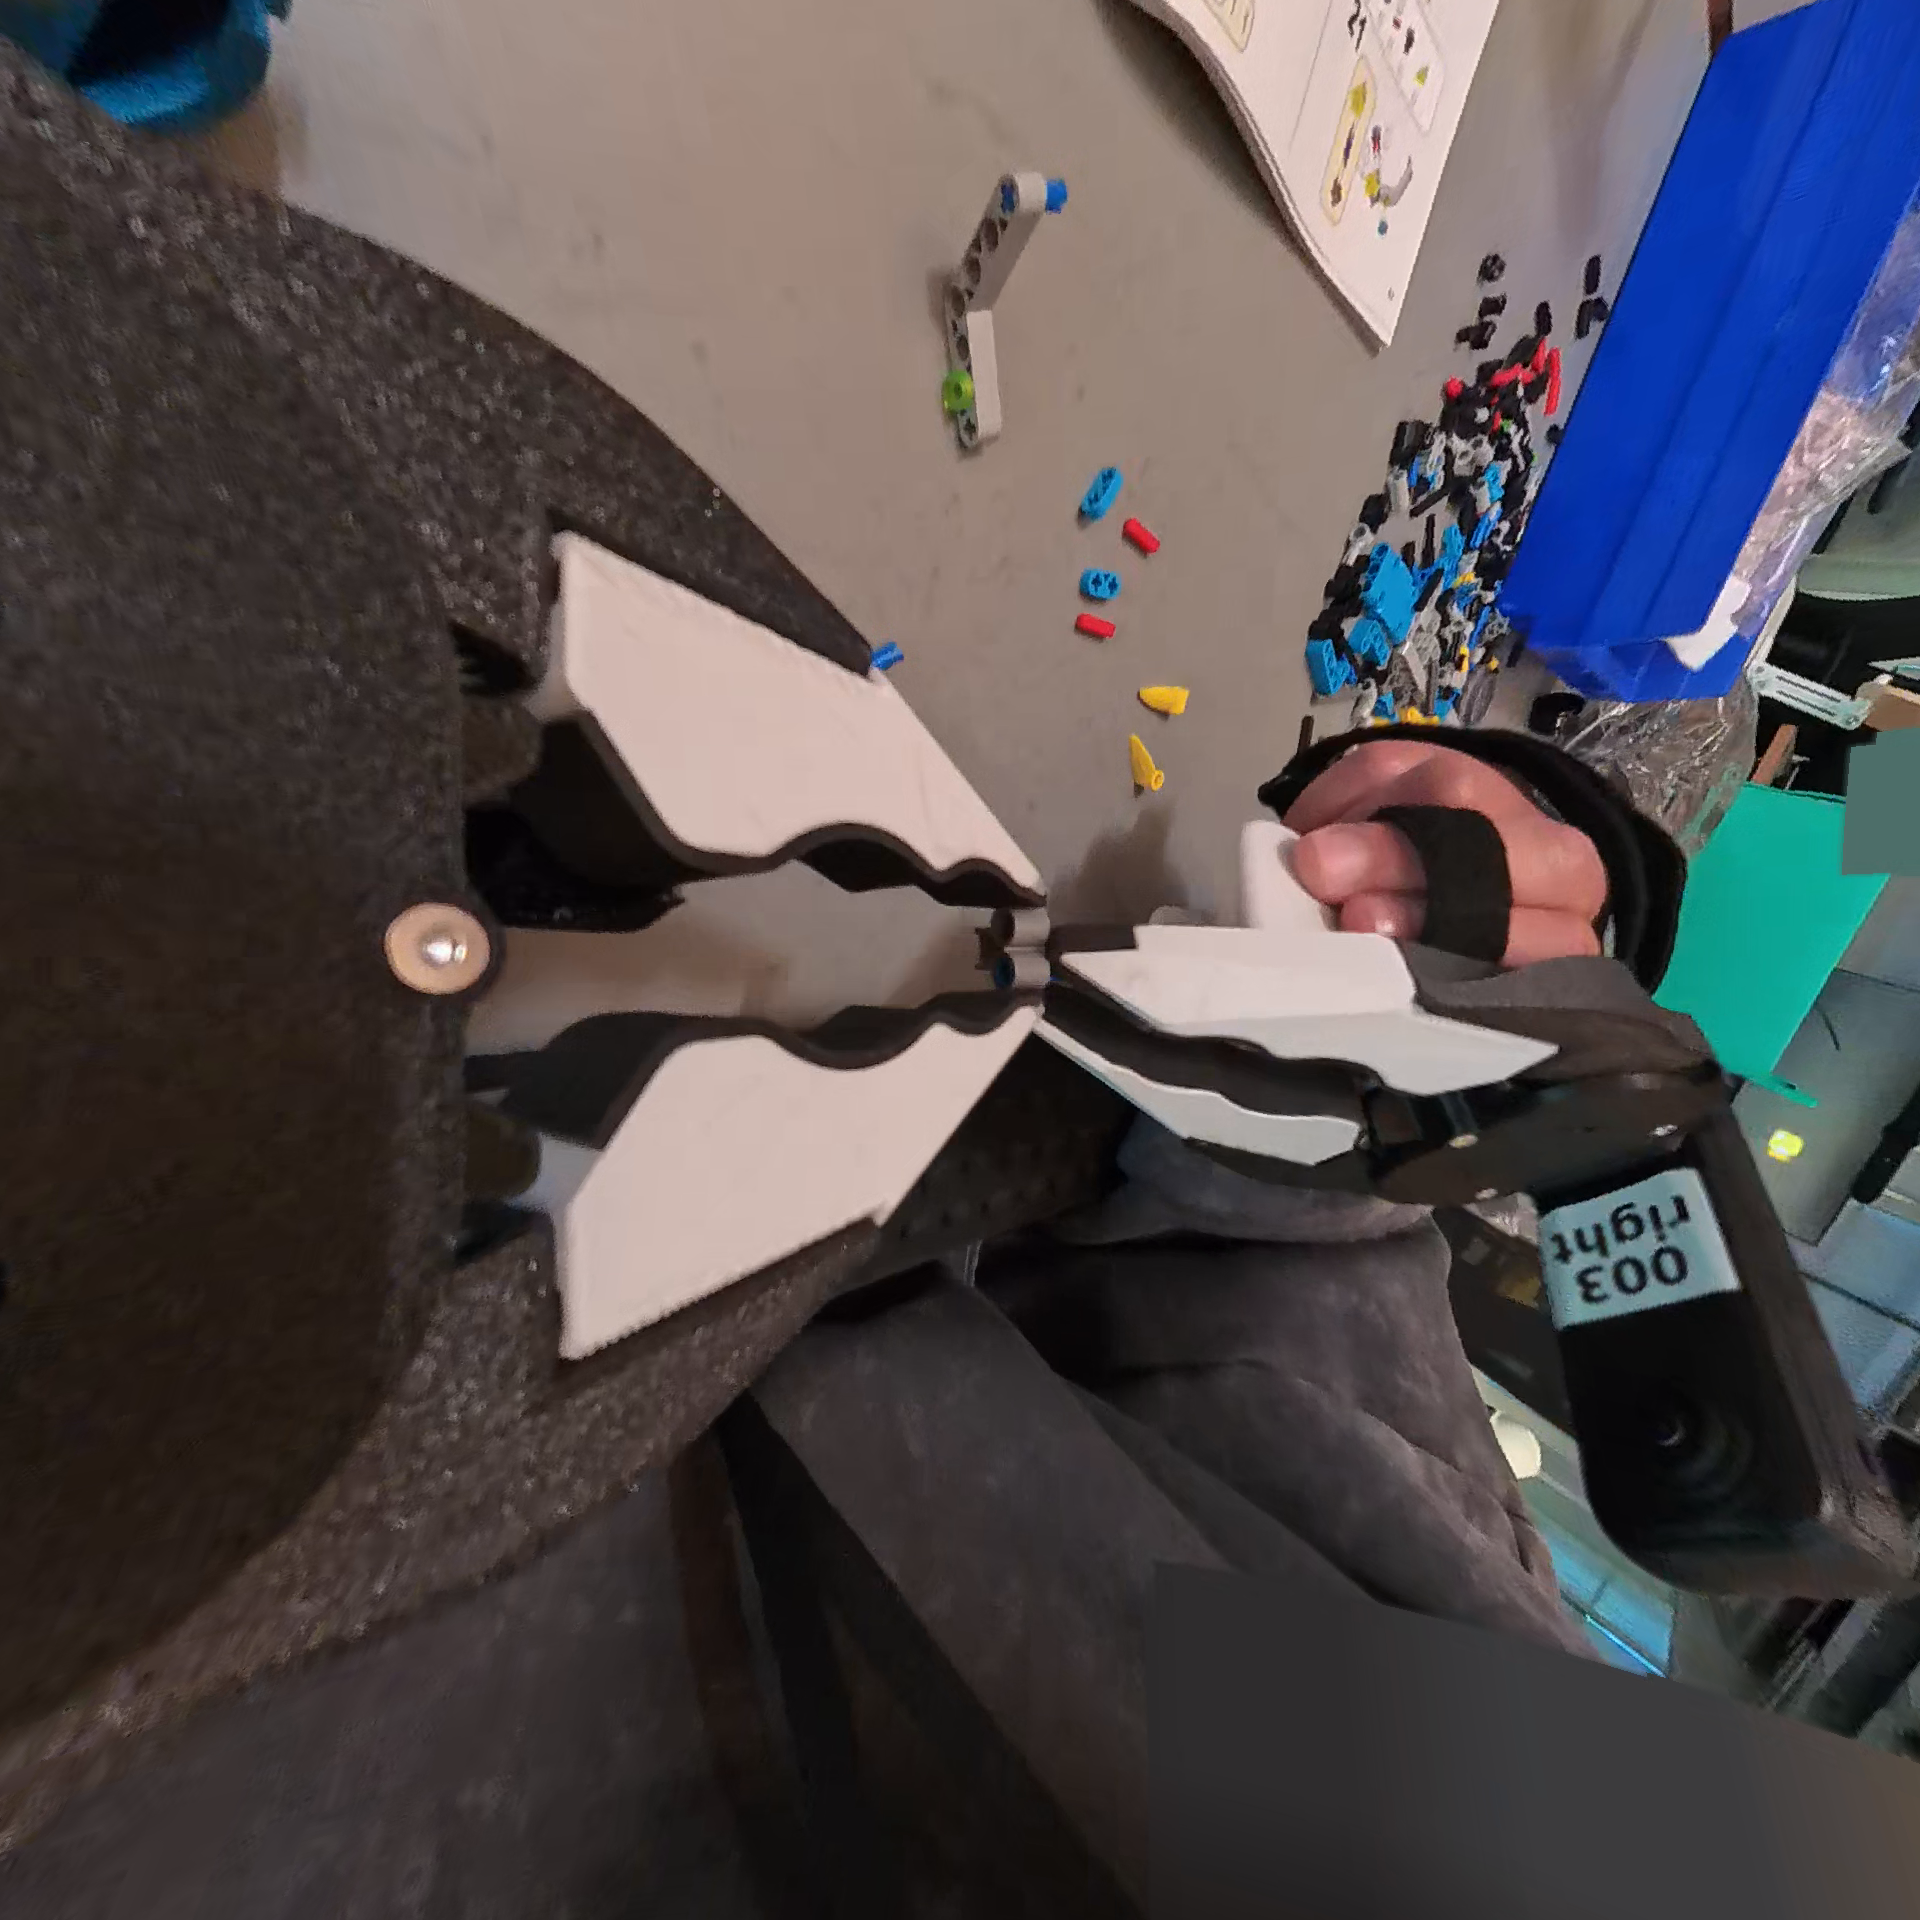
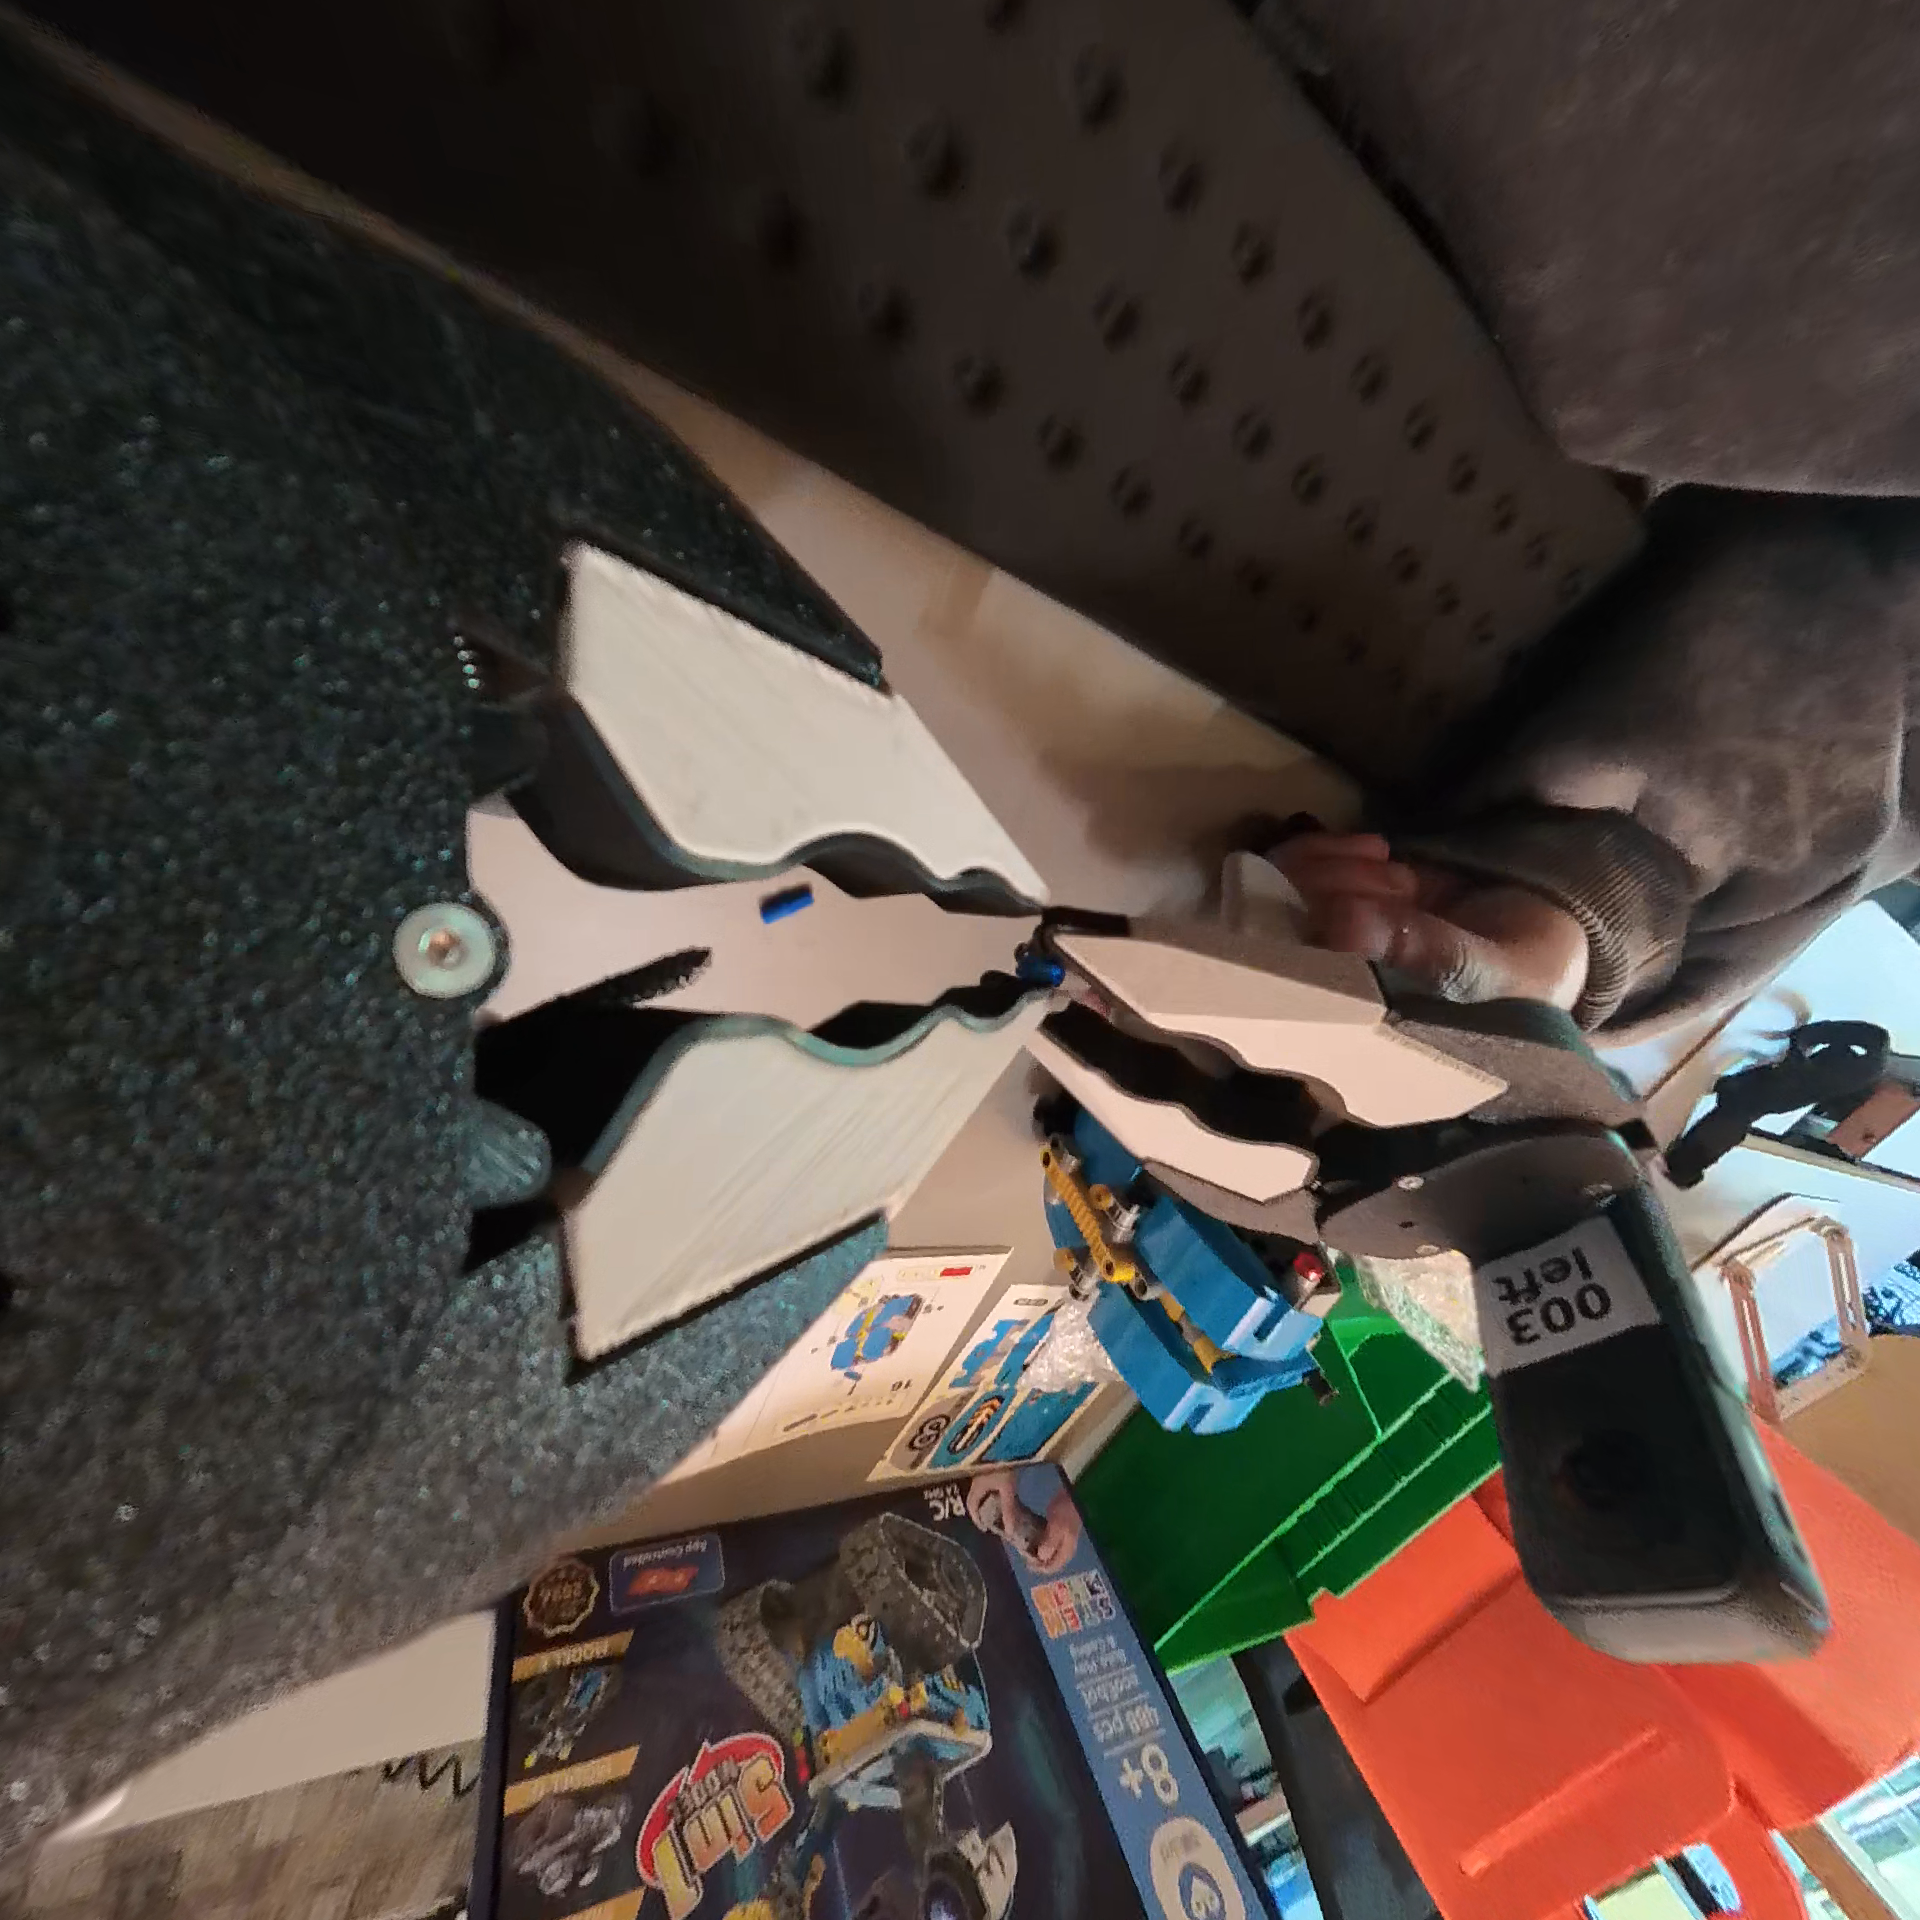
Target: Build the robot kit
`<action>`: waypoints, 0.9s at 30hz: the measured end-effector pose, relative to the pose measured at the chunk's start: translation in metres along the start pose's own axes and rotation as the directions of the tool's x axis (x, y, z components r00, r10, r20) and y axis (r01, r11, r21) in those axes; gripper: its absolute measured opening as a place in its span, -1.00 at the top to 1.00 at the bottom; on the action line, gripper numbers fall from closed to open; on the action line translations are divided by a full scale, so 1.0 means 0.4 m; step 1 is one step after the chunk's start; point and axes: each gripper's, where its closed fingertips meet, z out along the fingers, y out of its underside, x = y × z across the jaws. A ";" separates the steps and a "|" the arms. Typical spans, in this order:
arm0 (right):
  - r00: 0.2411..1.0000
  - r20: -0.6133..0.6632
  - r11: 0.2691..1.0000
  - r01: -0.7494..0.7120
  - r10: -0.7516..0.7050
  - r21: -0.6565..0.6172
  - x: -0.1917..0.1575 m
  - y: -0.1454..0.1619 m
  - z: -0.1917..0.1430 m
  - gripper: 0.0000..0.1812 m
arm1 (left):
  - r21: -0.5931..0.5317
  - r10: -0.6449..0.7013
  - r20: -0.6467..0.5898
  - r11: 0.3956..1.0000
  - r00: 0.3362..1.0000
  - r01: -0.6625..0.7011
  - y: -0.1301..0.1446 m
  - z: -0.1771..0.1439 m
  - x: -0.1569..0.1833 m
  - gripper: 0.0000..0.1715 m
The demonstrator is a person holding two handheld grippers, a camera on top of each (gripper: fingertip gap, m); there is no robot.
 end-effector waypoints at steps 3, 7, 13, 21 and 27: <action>1.000 0.014 1.000 -0.001 0.001 0.010 -0.005 -0.006 0.000 0.91 | -0.016 -0.035 -0.044 0.999 0.998 0.034 0.006 0.000 0.011 0.83; 1.000 0.028 1.000 0.003 -0.003 0.008 -0.011 -0.011 -0.001 0.96 | -0.021 -0.125 -0.121 0.992 0.985 0.123 0.009 0.000 0.023 0.83; 0.992 -0.124 0.999 0.029 -0.026 0.020 0.049 -0.030 -0.024 0.96 | 0.063 -0.160 -0.137 0.983 0.978 0.170 -0.030 -0.018 0.014 0.81; 0.951 -0.274 0.989 0.149 -0.144 -0.001 0.079 -0.043 -0.035 0.96 | 0.180 -0.154 -0.155 0.967 0.976 0.181 -0.079 -0.044 0.011 0.81; 0.960 -0.263 0.993 0.111 -0.097 0.039 0.076 -0.057 -0.027 0.96 | 0.167 -0.082 -0.092 0.981 0.992 0.096 -0.068 -0.033 0.014 0.91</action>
